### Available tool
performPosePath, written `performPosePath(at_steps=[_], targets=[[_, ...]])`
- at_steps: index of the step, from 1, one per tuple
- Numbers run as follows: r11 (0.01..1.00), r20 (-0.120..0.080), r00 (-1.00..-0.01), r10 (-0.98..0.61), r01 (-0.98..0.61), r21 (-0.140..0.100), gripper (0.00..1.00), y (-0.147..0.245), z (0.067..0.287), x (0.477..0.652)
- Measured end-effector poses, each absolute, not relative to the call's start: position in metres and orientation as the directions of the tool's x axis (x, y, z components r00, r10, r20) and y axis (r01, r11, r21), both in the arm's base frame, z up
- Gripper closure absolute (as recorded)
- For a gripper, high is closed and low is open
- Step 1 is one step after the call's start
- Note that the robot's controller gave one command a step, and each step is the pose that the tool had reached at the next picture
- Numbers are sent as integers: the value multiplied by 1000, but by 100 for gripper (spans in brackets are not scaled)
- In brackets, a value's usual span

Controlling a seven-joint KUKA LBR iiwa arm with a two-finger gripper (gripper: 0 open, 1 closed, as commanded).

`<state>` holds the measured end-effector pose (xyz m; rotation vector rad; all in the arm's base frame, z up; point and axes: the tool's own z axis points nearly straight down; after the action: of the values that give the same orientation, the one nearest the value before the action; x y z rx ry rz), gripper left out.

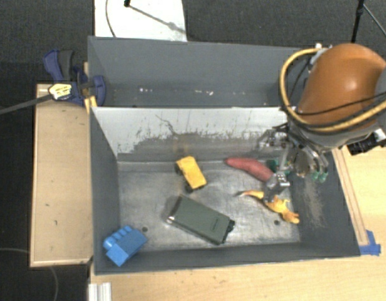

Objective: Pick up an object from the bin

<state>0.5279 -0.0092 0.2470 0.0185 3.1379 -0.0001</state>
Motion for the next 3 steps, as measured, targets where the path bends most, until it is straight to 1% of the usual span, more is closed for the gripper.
performPosePath(at_steps=[1, 2, 3], targets=[[1000, -4, -1000, 12, 12, 0, 0, -9, 247, 528], [999, -10, -999, -51, -51, -1, 0, -25, 200, 509], [999, -7, -999, -41, -41, 0, 0, -66, 150, 528]])
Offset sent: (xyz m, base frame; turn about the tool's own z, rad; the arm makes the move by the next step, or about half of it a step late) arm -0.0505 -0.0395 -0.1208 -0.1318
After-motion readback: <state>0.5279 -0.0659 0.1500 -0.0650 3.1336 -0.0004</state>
